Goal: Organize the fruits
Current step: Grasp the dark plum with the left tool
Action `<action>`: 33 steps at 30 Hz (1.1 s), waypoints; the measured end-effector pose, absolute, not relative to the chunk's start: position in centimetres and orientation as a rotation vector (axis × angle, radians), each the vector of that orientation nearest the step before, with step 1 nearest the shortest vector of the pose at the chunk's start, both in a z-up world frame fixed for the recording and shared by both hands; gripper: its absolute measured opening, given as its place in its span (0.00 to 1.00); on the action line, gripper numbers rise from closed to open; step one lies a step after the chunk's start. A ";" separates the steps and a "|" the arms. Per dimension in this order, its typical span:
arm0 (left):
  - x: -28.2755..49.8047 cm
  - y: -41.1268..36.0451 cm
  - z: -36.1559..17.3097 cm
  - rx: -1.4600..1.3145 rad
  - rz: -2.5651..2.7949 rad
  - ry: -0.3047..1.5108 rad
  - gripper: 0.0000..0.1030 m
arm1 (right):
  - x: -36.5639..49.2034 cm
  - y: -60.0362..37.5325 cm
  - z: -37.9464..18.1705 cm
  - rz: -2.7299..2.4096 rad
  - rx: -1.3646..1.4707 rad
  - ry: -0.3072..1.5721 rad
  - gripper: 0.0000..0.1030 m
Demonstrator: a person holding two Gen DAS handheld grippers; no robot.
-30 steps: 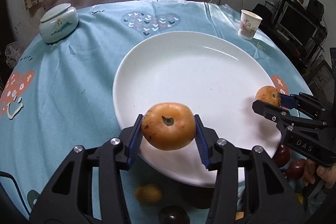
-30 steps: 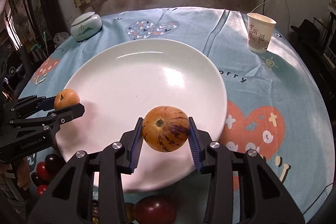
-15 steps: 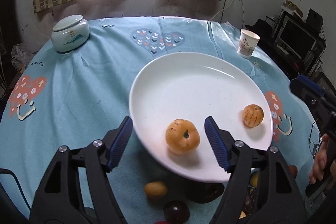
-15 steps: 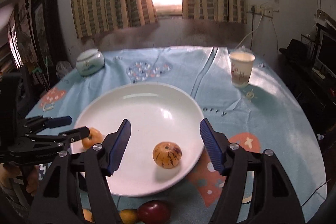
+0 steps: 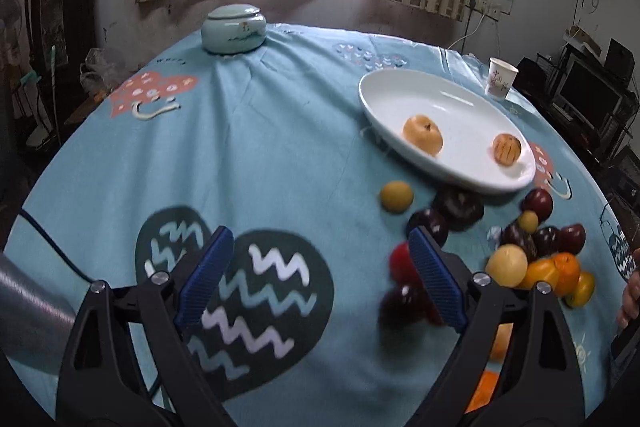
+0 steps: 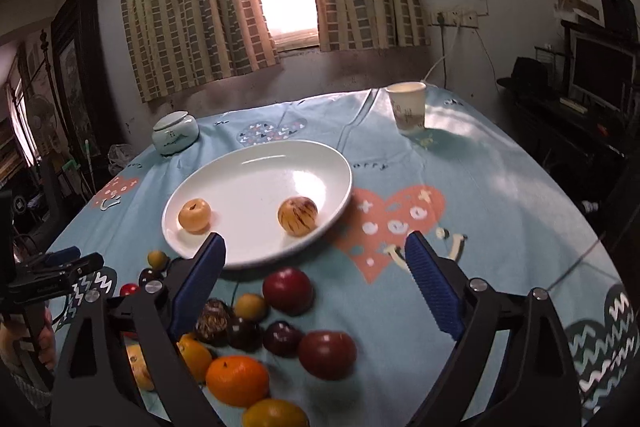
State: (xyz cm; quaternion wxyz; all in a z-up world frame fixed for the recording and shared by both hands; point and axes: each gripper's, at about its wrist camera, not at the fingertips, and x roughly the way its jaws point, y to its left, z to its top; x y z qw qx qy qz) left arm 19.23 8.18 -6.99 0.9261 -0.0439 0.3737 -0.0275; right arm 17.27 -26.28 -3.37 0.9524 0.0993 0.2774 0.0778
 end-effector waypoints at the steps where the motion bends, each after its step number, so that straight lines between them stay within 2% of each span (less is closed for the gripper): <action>1: 18.7 8.2 -7.2 -0.092 -0.066 0.770 0.88 | 16.5 -26.8 -3.5 0.163 0.233 0.560 0.89; 5: 17.9 7.5 -6.7 -0.077 -0.129 0.743 0.88 | 14.5 -28.0 -3.3 0.175 0.302 0.533 0.94; 10: 17.6 5.6 -6.9 -0.007 -0.190 0.747 0.89 | 15.2 -27.7 -3.8 0.171 0.302 0.571 0.95; 16: 18.9 6.0 -8.2 -0.005 -0.129 0.842 0.90 | 15.3 -28.2 -3.9 0.169 0.319 0.573 0.95; 19: 19.2 7.1 -8.6 -0.032 -0.115 0.881 0.96 | 15.4 -28.6 -4.0 0.163 0.334 0.578 0.95; 23: 18.0 8.7 -7.8 0.029 0.019 0.837 0.95 | 15.5 -28.9 -4.2 0.168 0.347 0.582 0.95; 26: 17.4 10.3 -7.7 -0.029 0.031 0.831 0.94 | 15.6 -28.7 -4.2 0.172 0.341 0.591 0.95; 30: 16.5 8.4 -7.1 0.031 -0.076 0.782 0.94 | 15.6 -28.6 -4.2 0.176 0.339 0.587 0.95; 33: 16.4 7.2 -7.0 0.071 -0.123 0.783 0.90 | 15.5 -28.7 -4.2 0.173 0.341 0.591 0.95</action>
